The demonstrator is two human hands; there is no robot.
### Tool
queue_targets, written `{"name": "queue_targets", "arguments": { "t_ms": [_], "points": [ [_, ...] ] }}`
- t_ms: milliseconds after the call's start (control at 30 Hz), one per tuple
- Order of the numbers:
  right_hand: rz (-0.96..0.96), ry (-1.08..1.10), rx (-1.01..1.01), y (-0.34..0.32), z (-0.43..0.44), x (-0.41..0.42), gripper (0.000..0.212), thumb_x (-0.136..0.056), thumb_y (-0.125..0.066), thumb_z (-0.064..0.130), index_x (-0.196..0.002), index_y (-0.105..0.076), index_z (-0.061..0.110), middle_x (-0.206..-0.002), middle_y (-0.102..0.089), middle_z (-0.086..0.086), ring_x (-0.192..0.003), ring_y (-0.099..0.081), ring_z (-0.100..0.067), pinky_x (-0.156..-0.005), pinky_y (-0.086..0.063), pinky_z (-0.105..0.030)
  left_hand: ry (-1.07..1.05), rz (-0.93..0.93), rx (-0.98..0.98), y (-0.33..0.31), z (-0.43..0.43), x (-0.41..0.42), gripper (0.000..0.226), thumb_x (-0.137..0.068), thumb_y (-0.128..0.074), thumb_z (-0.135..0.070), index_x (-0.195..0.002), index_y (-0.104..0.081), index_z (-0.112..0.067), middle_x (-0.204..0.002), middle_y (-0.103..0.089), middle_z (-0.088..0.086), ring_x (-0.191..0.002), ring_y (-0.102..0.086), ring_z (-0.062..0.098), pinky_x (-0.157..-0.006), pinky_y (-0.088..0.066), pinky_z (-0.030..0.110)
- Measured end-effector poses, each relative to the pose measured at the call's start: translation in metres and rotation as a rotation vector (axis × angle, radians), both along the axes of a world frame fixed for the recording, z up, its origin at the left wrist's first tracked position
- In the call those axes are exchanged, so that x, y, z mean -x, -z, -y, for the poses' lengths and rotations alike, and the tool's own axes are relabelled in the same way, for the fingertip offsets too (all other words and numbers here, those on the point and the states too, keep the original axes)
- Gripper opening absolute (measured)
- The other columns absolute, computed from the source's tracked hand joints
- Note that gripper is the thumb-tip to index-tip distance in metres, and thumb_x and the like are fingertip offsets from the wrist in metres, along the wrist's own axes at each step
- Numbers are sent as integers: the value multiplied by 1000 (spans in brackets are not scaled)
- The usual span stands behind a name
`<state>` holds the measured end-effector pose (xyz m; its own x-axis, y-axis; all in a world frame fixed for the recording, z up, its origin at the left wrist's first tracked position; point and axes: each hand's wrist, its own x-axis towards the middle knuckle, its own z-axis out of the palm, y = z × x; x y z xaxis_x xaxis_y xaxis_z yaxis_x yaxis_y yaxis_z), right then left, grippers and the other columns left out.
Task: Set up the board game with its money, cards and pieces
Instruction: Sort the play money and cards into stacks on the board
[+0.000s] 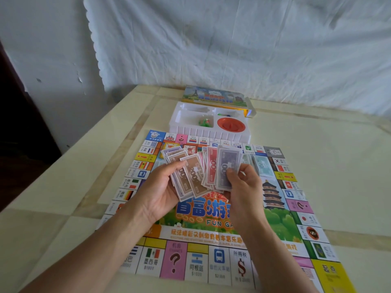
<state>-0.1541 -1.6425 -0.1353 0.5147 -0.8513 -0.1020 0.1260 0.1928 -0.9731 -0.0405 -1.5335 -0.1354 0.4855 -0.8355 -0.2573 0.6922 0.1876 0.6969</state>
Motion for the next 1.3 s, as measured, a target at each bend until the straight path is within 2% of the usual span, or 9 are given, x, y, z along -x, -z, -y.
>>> {"name": "queue_targets", "arguments": {
  "t_ms": [200, 367, 533, 700, 800, 933, 1100, 1200, 1300],
  "points": [
    [-5, 6, 13, 0, 0, 0, 8, -97, -50, 10, -97, -56, 5, -88, -68, -8, -79, -66, -24, -79, -54, -48, 7, -6, 38, 0, -1, -1, 29, -95, -43, -6, -120, -57, -4, -112, -67, 24, -98, -68, 35, -79, -58, 46],
    [21, -32, -17, -1, -3, -1, 7, -96, -50, 7, -98, -57, 5, -95, -67, -15, -84, -64, -27, -81, -54, -48, -2, 61, -3, 3, 1, -1, 30, -92, -50, -2, -121, -53, -1, -103, -67, 25, -91, -67, 38, -75, -58, 47],
    [15, -7, -41, 2, -3, -2, 7, -96, -50, 7, -98, -56, 6, -99, -67, -16, -88, -64, -30, -83, -54, -49, 19, 107, 39, 1, 0, 2, 29, -92, -49, -6, -120, -58, -5, -111, -66, 24, -93, -66, 34, -79, -56, 45],
    [36, -3, -50, 0, -3, -1, 6, -96, -50, 7, -96, -56, 7, -96, -66, -14, -85, -63, -27, -85, -54, -51, -53, 152, -49, 3, 3, 2, 27, -92, -50, -2, -118, -56, -6, -113, -64, 27, -96, -66, 38, -83, -55, 49],
    [34, -10, -33, 1, -5, -2, 7, -96, -49, 7, -98, -56, 6, -100, -66, -18, -87, -64, -29, -86, -53, -53, -27, 108, -30, 3, 2, 2, 27, -91, -53, -10, -117, -59, -6, -109, -66, 23, -95, -66, 35, -87, -52, 47],
    [48, 26, -37, 2, -2, -2, 7, -96, -49, 6, -92, -55, 7, -96, -66, -17, -85, -64, -29, -85, -53, -55, 11, -8, 71, 1, 0, 4, 40, -98, -38, -31, -127, -57, -10, -123, -64, 17, -109, -61, 30, -94, -48, 43],
    [49, 23, -30, 0, -2, -1, 8, -96, -49, 6, -92, -55, 8, -95, -67, -14, -85, -65, -26, -84, -55, -51, 27, -13, 118, -1, -3, 4, 49, -98, -33, -39, -129, -56, -10, -126, -62, 17, -111, -60, 30, -92, -49, 41],
    [52, 22, -42, 1, -2, -2, 8, -96, -49, 5, -92, -56, 8, -100, -66, -19, -88, -65, -30, -85, -54, -52, 34, -4, 105, -2, -2, 5, 41, -95, -41, -32, -126, -57, -10, -123, -63, 19, -105, -63, 30, -90, -51, 42],
    [51, 1, -54, 1, -2, -1, 7, -96, -49, 6, -94, -56, 7, -101, -66, -20, -90, -64, -33, -85, -54, -52, 25, 16, 89, 1, 0, 3, 31, -93, -46, -12, -122, -56, -5, -110, -67, 21, -97, -66, 33, -83, -56, 44]
  ]
}}
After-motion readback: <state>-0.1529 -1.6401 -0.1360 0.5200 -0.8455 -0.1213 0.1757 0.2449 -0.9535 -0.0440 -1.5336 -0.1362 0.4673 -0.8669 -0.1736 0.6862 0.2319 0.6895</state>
